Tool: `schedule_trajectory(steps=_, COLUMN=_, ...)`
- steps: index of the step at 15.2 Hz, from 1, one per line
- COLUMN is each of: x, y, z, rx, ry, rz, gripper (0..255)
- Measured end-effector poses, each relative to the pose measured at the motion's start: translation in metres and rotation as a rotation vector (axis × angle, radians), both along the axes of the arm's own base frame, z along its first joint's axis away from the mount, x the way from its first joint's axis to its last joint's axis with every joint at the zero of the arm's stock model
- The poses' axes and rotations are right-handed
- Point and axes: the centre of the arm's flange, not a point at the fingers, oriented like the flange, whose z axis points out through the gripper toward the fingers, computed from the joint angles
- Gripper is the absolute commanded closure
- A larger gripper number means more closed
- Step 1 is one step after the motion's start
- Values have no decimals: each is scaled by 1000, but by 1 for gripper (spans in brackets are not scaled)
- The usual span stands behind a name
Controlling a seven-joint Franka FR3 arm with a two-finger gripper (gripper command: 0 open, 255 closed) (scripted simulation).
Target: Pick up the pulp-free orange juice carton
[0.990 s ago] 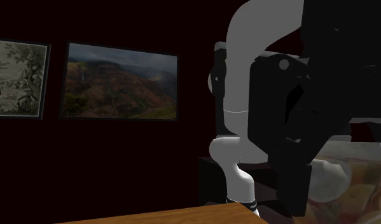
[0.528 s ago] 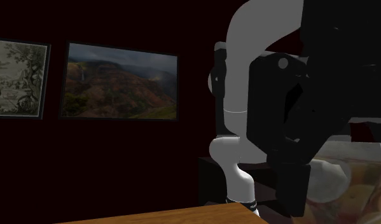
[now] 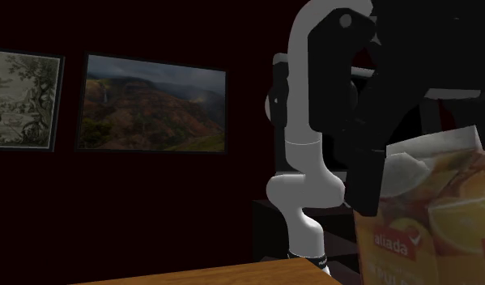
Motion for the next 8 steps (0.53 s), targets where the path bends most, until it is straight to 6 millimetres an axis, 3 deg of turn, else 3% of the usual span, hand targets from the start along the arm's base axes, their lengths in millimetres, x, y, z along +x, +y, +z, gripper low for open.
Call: schedule_trajectory(steps=8, x=0, y=0, z=40, rx=0, ry=0, rz=0, gripper=255)
